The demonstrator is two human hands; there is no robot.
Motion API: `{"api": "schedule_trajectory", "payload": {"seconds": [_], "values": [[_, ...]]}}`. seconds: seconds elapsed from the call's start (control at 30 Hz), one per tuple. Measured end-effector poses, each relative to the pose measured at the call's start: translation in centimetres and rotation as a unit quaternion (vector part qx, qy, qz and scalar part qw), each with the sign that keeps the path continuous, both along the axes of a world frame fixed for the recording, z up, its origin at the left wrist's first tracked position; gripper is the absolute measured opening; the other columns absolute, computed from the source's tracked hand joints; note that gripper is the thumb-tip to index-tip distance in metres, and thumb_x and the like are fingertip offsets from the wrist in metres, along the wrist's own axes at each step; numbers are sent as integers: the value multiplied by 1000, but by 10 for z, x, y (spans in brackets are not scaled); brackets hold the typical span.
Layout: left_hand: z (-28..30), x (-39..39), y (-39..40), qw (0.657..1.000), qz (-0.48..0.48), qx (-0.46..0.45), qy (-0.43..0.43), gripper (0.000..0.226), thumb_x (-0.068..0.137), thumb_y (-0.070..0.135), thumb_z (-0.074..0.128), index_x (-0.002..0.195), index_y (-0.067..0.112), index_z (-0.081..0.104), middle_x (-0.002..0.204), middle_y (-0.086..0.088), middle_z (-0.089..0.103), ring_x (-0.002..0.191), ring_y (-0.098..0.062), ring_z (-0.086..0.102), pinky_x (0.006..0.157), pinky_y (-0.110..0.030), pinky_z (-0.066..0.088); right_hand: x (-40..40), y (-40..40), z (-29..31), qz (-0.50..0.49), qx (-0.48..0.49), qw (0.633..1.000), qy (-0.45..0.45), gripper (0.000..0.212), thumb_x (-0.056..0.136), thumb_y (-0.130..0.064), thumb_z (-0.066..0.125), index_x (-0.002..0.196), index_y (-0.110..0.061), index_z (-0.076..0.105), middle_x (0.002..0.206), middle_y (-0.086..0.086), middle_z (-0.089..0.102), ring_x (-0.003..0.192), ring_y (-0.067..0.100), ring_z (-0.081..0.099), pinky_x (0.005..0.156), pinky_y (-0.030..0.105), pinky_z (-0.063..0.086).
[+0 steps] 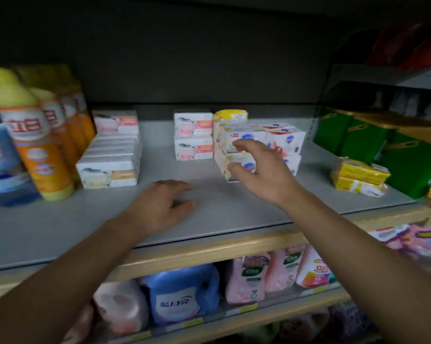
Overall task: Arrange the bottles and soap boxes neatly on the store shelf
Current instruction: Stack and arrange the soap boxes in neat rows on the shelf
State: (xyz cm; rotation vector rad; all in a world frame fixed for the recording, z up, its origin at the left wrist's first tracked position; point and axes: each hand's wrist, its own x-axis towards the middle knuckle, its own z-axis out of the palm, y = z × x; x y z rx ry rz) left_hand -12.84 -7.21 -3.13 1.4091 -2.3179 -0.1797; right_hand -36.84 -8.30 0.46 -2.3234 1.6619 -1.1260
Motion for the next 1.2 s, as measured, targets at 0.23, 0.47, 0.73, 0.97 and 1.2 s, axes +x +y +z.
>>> {"api": "schedule_trajectory", "payload": {"seconds": [0.23, 0.47, 0.73, 0.97, 1.2], "values": [[-16, 93, 15, 994, 96, -5, -53, 70, 86, 62, 41, 123, 8, 66, 124, -11, 66, 118, -26, 59, 103, -24, 36, 95, -76, -11, 17, 38, 995, 93, 56, 91, -39, 58, 142, -20, 44, 144, 6, 47, 133, 27, 44, 107, 37, 37], [-26, 98, 6, 992, 108, -20, -56, 80, 79, 69, 22, 124, 18, 65, 126, -3, 65, 121, -25, 54, 101, -34, 43, 122, -162, -18, -55, 55, 978, 195, 70, 89, -46, 57, 149, -17, 35, 150, 12, 40, 136, 33, 37, 113, 40, 31], [-36, 102, -5, 993, 108, -22, -50, 79, 76, 73, 21, 115, 21, 66, 125, 4, 63, 122, -22, 51, 103, -38, 40, 129, -162, -48, -89, -37, 956, 278, 63, 86, -49, 54, 144, -29, 41, 143, 0, 47, 126, 34, 41, 107, 47, 24], [-34, 103, -3, 992, 112, -14, -54, 77, 75, 72, 24, 124, 25, 61, 130, 5, 59, 124, -21, 47, 104, -38, 39, 124, -161, -36, -6, 25, 967, 254, 62, 84, -40, 64, 142, -37, 42, 148, 3, 43, 135, 32, 36, 113, 41, 26], [-34, 102, -1, 992, 122, -3, -37, 66, 78, 64, 35, 126, 26, 61, 131, 4, 60, 124, -23, 47, 104, -36, 39, 122, -131, -25, 27, 42, 984, 174, 49, 91, -21, 62, 138, -30, 50, 132, 12, 52, 123, 32, 46, 103, 35, 34]]}}
